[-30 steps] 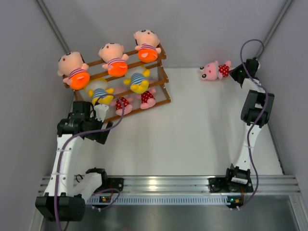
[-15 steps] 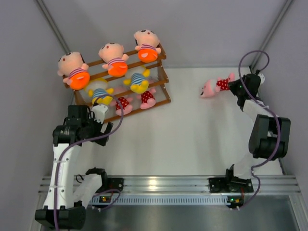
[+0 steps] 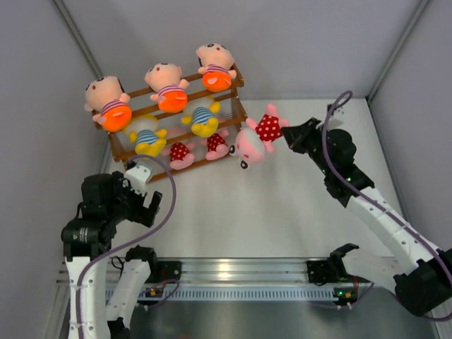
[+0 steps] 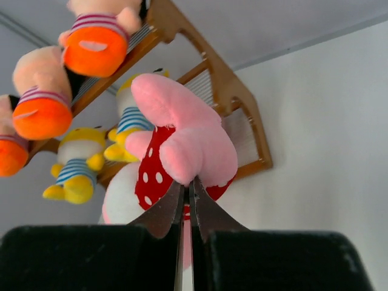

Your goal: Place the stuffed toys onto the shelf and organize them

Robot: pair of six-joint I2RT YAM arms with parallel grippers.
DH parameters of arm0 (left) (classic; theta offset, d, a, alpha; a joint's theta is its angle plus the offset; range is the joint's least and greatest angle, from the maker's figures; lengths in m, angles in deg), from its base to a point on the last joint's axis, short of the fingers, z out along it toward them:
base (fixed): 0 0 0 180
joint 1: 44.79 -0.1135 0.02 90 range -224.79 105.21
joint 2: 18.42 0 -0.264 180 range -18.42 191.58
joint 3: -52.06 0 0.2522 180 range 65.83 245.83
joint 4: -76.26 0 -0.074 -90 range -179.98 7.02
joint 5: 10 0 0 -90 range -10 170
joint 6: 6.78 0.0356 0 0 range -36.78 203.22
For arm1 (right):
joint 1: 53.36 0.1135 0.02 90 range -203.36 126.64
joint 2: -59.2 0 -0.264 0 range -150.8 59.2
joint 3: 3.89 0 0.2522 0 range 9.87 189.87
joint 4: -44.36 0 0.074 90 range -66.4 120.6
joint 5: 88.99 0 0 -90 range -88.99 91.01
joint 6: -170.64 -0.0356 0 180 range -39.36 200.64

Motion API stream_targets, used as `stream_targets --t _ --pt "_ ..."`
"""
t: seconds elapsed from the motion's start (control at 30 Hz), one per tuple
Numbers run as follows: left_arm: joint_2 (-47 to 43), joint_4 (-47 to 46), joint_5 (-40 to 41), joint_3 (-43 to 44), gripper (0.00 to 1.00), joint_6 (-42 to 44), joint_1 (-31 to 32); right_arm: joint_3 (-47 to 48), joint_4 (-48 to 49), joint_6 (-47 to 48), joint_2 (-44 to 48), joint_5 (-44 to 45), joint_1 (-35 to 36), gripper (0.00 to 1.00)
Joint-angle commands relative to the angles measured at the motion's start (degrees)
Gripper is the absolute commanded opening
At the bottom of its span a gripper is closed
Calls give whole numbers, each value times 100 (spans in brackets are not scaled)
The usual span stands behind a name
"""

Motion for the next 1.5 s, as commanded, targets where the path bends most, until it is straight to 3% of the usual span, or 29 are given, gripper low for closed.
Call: stream_targets --t 0.0,0.3,0.67,0.87,1.0,1.13,1.17,1.2,1.27,1.33,1.37,1.47 --pt "-166 100 -250 184 98 35 12 81 -306 173 314 765 986 0" --pt "-825 117 -830 70 98 580 12 1073 -623 437 -643 1373 3167 0" --pt "-536 100 -1244 263 98 677 12 1845 1115 -257 -2225 1407 4259 0" --pt "79 -75 -840 369 98 431 12 2778 1416 -485 -3175 1048 4567 0" --pt "316 -646 527 219 98 220 12 2718 1706 -661 -3281 907 4603 0" --pt "633 -893 945 342 97 167 12 2551 1900 -959 -3281 680 4603 0" --pt "694 -937 910 325 93 202 12 2533 1961 -1004 -3289 591 4603 0" --pt "721 -964 771 316 79 246 12 2516 2066 -1048 -3298 486 4603 0" --pt "739 -946 595 272 60 351 12 2489 2050 -1075 -3290 248 4603 0" --pt "687 -946 410 124 26 439 12 2410 2041 -987 -3237 -6 4594 0" --pt "599 -946 383 70 0 457 12 2375 2015 -926 -3159 -42 4568 0" --pt "389 -946 260 -71 0 606 12 2173 1813 -732 -3026 -534 4463 3"
